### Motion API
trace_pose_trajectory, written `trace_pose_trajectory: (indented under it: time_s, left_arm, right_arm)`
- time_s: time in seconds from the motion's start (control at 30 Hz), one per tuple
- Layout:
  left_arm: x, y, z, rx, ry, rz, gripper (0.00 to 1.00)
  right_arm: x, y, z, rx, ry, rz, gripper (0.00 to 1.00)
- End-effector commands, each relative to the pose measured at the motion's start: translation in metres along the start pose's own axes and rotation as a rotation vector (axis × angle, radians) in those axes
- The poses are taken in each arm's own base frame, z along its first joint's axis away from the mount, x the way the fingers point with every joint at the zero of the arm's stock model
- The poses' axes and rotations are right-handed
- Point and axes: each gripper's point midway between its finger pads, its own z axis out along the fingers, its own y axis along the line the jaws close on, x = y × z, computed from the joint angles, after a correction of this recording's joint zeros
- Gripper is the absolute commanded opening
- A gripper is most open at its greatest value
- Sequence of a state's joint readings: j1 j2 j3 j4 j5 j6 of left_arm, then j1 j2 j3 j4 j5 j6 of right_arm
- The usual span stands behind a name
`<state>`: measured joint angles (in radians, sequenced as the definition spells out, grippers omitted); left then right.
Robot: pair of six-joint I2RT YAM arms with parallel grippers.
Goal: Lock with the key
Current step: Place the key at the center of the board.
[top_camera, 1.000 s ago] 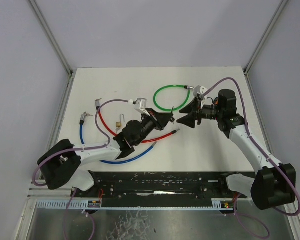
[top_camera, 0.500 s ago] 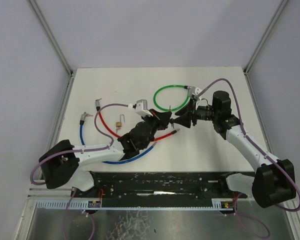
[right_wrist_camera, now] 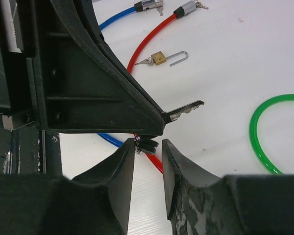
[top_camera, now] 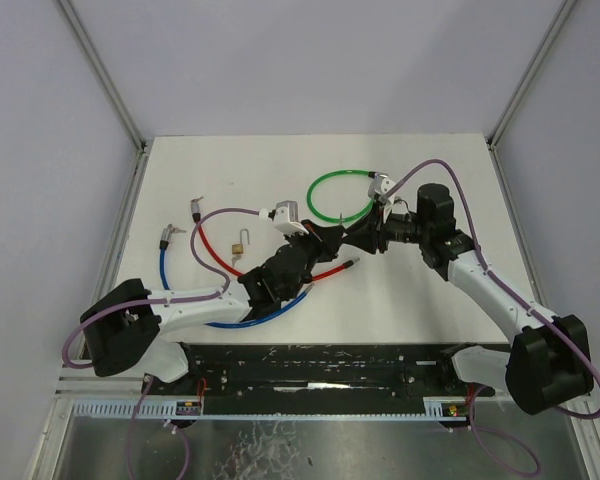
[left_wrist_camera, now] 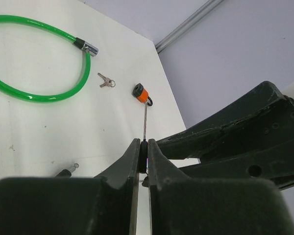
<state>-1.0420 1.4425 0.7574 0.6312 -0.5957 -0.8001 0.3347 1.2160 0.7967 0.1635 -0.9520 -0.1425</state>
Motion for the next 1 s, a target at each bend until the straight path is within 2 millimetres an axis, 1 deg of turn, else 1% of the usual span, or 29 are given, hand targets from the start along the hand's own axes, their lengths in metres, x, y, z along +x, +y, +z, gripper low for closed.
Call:
trace_pose_trajectory:
  time_s: [0.0, 0.23, 0.43, 0.57, 0.67, 0.7, 0.73, 0.87, 0.93, 0.97]
  left_arm:
    - [-0.011, -0.012, 0.004, 0.001, -0.045, -0.029, 0.0]
    - [-0.008, -0.013, 0.004, 0.005, -0.039, -0.026, 0.0]
    - [-0.009, -0.013, 0.004, 0.007, -0.039, -0.028, 0.0]
    - [-0.011, -0.014, 0.002, 0.011, -0.043, -0.03, 0.0]
    - [-0.013, -0.011, 0.001, 0.007, -0.053, -0.029, 0.01]
    - [-0.014, -0.011, 0.0, 0.008, -0.055, -0.029, 0.05]
    - [-0.014, -0.01, 0.0, 0.004, -0.06, -0.03, 0.11]
    - [-0.016, -0.004, -0.001, -0.022, -0.07, -0.027, 0.39]
    - [-0.018, -0.002, -0.001, -0.039, -0.073, -0.026, 0.47]
    - [-0.017, -0.001, -0.002, -0.042, -0.073, -0.021, 0.5]
  right_arm:
    - [-0.002, -0.004, 0.004, 0.022, 0.004, -0.048, 0.34]
    - [-0.001, -0.002, 0.006, 0.015, 0.011, -0.057, 0.26]
    - [-0.002, -0.003, 0.007, 0.019, 0.017, -0.063, 0.09]
    - [-0.002, -0.002, 0.006, 0.015, 0.025, -0.072, 0.0]
    - [-0.004, -0.001, 0.005, 0.012, 0.029, -0.074, 0.0]
    - [-0.004, -0.001, 0.006, 0.008, 0.03, -0.074, 0.0]
    - [-0.004, 0.0, 0.006, 0.003, 0.031, -0.071, 0.0]
    - [-0.005, 0.001, 0.006, -0.003, 0.032, -0.061, 0.0]
    - [-0.006, 0.001, 0.006, -0.003, 0.032, -0.054, 0.0]
    - [-0.006, 0.0, 0.006, -0.003, 0.032, -0.052, 0.0]
